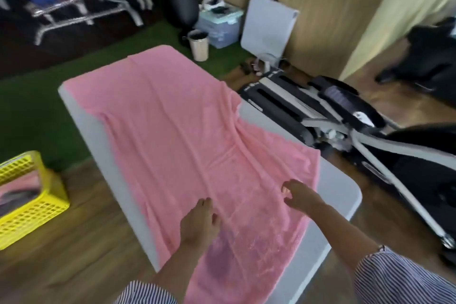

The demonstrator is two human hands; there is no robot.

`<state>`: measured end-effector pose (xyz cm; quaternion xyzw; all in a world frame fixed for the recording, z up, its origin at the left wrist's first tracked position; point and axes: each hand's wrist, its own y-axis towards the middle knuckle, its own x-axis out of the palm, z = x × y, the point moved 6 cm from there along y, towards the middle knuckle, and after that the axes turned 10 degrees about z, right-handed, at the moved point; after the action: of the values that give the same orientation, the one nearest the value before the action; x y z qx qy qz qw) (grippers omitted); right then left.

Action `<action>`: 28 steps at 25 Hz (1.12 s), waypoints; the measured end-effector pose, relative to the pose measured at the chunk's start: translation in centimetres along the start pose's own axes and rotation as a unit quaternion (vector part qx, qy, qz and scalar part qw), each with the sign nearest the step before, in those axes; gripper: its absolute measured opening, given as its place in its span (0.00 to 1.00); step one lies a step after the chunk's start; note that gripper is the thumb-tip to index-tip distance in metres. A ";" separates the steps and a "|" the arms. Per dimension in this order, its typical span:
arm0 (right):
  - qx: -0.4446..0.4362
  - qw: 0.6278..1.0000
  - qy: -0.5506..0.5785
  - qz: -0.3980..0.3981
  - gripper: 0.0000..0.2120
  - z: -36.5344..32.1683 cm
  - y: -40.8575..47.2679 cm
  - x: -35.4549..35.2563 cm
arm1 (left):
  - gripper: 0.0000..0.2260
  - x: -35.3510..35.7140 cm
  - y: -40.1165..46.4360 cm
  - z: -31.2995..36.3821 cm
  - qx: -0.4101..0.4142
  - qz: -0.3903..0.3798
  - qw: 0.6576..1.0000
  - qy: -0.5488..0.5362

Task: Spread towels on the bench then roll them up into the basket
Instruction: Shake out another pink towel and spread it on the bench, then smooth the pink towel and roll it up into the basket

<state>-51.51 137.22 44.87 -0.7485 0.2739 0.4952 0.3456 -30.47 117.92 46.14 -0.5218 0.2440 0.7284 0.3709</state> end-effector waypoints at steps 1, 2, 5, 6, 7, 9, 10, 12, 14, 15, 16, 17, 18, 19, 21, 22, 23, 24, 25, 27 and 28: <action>0.001 1.000 -0.010 0.005 0.13 0.4 0.3 -0.1 | 0.07 -0.1 -0.8 -0.7 -0.017 0.002 1.000 -0.008; 0.001 1.000 -0.023 0.013 0.14 1.1 0.5 -0.1 | 0.05 -0.2 -1.5 -1.4 -0.035 0.000 0.999 -0.008; -0.004 0.998 -0.063 0.007 0.17 4.3 1.9 -0.3 | 0.06 -0.3 -4.5 -3.1 -0.089 0.011 0.996 -0.006; -0.011 0.997 -0.082 -0.012 0.18 5.1 2.4 -0.3 | 0.07 -0.3 -5.8 -3.6 -0.112 0.025 0.993 -0.008; -0.018 0.995 -0.098 -0.028 0.19 5.9 3.2 -0.2 | 0.08 -0.3 -7.0 -4.0 -0.128 0.045 0.991 -0.010; -0.032 0.992 -0.119 -0.018 0.19 7.3 4.6 -0.9 | 0.12 0.3 -9.3 -4.3 -0.162 0.088 0.982 -0.031; -0.049 0.990 -0.131 -0.009 0.21 7.9 5.5 -1.2 | 0.13 0.8 -10.2 -4.1 -0.178 0.093 0.979 -0.029; -0.103 0.984 -0.147 -0.018 0.26 8.7 7.0 -1.6 | 0.10 2.2 -11.7 -2.6 -0.180 0.085 0.980 0.021; -0.172 0.971 -0.166 -0.026 0.26 9.3 8.1 -1.7 | 0.11 3.1 -12.9 -0.6 -0.186 0.077 0.978 0.060; -0.201 0.964 -0.173 -0.027 0.23 9.6 8.4 -1.9 | 0.12 3.3 -13.4 0.4 -0.185 0.099 0.975 0.077; -0.215 0.961 -0.173 -0.025 0.21 10.0 8.2 -2.2 | 0.13 3.7 -14.2 1.3 -0.191 0.103 0.972 0.086; -0.234 0.955 -0.180 -0.022 0.19 10.5 8.3 -2.3 | 0.15 3.9 -14.8 2.2 -0.216 0.076 0.970 0.085; -0.252 0.949 -0.187 -0.014 0.18 10.5 8.2 -2.6 | 0.17 3.9 -15.3 2.7 -0.254 0.040 0.963 0.076; -0.268 0.943 -0.198 -0.013 0.18 11.0 8.2 -2.7 | 0.19 4.2 -15.9 3.2 -0.278 0.010 0.957 0.080; -0.264 0.946 -0.189 -0.012 0.15 11.6 8.4 -2.9 | 0.21 4.2 -16.5 3.9 -0.306 -0.017 0.950 0.061; -0.255 0.948 -0.189 -0.018 0.14 12.2 8.4 -2.8 | 0.21 4.4 -16.9 4.3 -0.315 -0.017 0.947 0.060; -0.252 0.947 -0.197 -0.019 0.13 12.9 8.6 -2.6 | 0.22 4.6 -17.1 4.7 -0.320 -0.009 0.946 0.057; -0.247 0.945 -0.214 -0.028 0.12 13.8 8.5 -2.4 | 0.23 4.7 -17.3 5.1 -0.324 0.004 0.945 0.051; -0.253 0.939 -0.231 -0.036 0.12 14.5 8.0 -2.4 | 0.23 5.0 -17.5 5.4 -0.326 0.013 0.944 0.045; -0.243 0.939 -0.238 -0.047 0.10 16.2 6.8 -2.7 | 0.23 5.6 -18.2 5.8 -0.334 0.030 0.942 0.030; -0.235 0.941 -0.239 -0.051 0.10 17.0 6.2 -3.0 | 0.22 5.7 -18.4 5.9 -0.328 0.038 0.944 0.022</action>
<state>-66.63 147.06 41.55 -0.6807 0.0206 0.6917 0.2404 -20.30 135.13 43.36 -0.6206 0.0189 0.7703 0.1456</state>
